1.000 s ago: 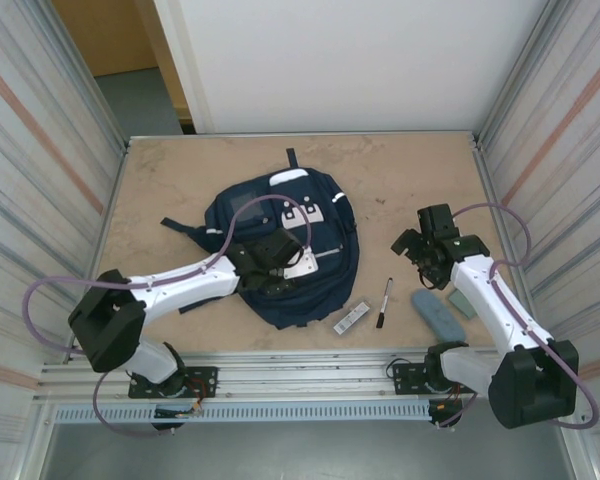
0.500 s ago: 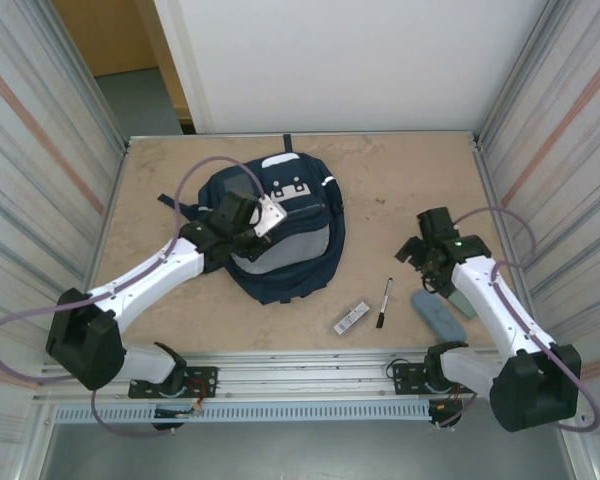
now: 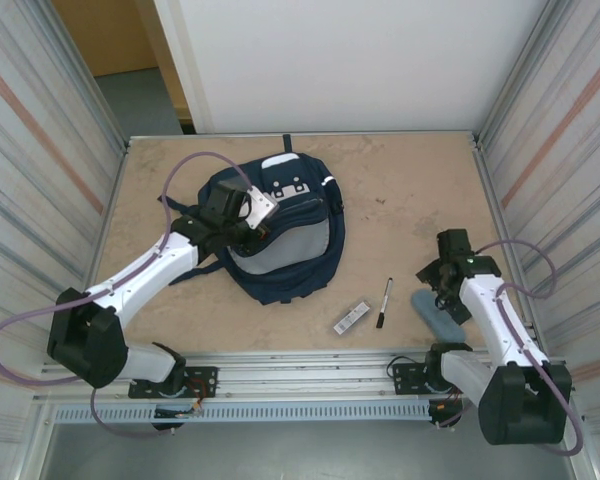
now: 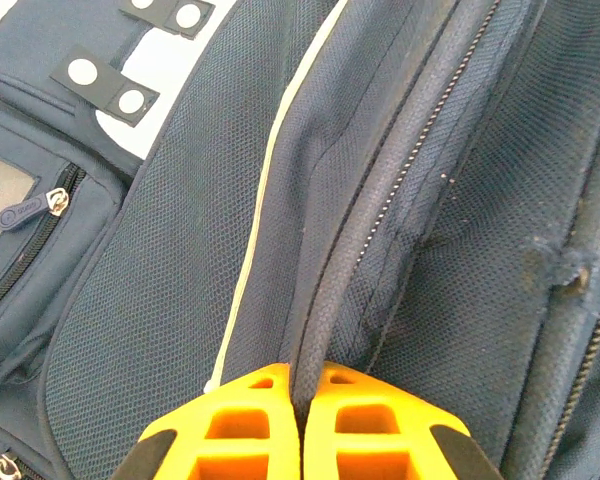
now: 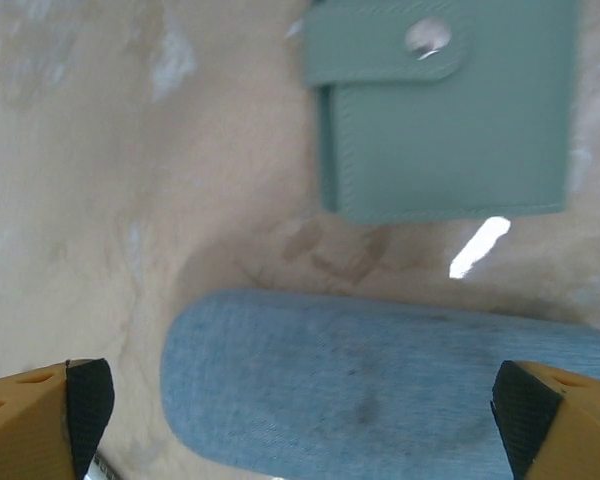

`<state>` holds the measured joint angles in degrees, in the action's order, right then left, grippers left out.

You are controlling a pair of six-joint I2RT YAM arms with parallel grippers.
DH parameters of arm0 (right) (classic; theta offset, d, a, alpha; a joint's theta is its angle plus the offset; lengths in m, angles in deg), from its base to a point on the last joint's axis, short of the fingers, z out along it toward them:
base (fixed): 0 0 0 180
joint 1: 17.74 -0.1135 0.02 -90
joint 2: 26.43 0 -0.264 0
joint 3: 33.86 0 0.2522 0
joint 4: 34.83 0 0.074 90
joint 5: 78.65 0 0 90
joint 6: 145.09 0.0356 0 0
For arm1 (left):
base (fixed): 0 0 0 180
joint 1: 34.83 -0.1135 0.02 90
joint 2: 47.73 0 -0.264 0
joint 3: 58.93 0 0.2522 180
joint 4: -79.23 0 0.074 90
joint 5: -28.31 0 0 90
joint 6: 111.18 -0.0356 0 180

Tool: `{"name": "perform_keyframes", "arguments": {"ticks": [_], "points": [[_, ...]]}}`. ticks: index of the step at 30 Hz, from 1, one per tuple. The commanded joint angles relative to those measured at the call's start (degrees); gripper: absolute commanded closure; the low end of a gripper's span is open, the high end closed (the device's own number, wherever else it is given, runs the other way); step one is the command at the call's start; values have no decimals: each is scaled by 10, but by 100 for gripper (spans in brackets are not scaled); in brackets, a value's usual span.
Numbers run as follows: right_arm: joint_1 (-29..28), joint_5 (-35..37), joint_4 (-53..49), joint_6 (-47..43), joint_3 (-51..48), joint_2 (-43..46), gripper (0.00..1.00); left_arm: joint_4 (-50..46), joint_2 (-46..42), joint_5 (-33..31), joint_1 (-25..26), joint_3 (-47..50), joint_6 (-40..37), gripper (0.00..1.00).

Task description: Pack books, pencil case, and school supplies into a backpack

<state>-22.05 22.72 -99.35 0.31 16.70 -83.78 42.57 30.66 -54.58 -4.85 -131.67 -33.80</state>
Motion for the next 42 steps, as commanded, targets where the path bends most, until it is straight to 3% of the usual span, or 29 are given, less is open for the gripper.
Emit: {"name": "perform_keyframes", "arguments": {"ticks": [1, 4, 12, 17, 26, 30, 34, 37, 42], "points": [[-90, 52, 57, 22, -16, 2, 3, 8, -4, 26, -5, -16, 22, 100], [-131, 62, 94, 36, -21, -17, 2, 14, -17, 29, -5, -5, 21, 100], [-119, -25, 150, 20, 11, -139, 0, 20, -49, 33, -9, 18, 23, 100], [-121, -89, 202, 27, 11, -169, 1, 20, -58, 36, -10, 24, 23, 100], [-145, -151, 283, -43, 91, -224, 2, 26, -57, 39, -11, 27, 24, 100], [-137, -199, 226, -79, 172, -268, 1, 20, -52, 47, -13, 24, 26, 100], [-124, -148, 88, -69, 231, -271, 1, 22, -54, 56, -13, 26, 24, 100], [-107, -176, 36, -62, 219, -251, 0, 19, -57, 85, -13, 23, 20, 100], [-73, -129, -40, 8, 163, -167, 1, 22, -66, 115, -12, 22, 21, 100]]}}
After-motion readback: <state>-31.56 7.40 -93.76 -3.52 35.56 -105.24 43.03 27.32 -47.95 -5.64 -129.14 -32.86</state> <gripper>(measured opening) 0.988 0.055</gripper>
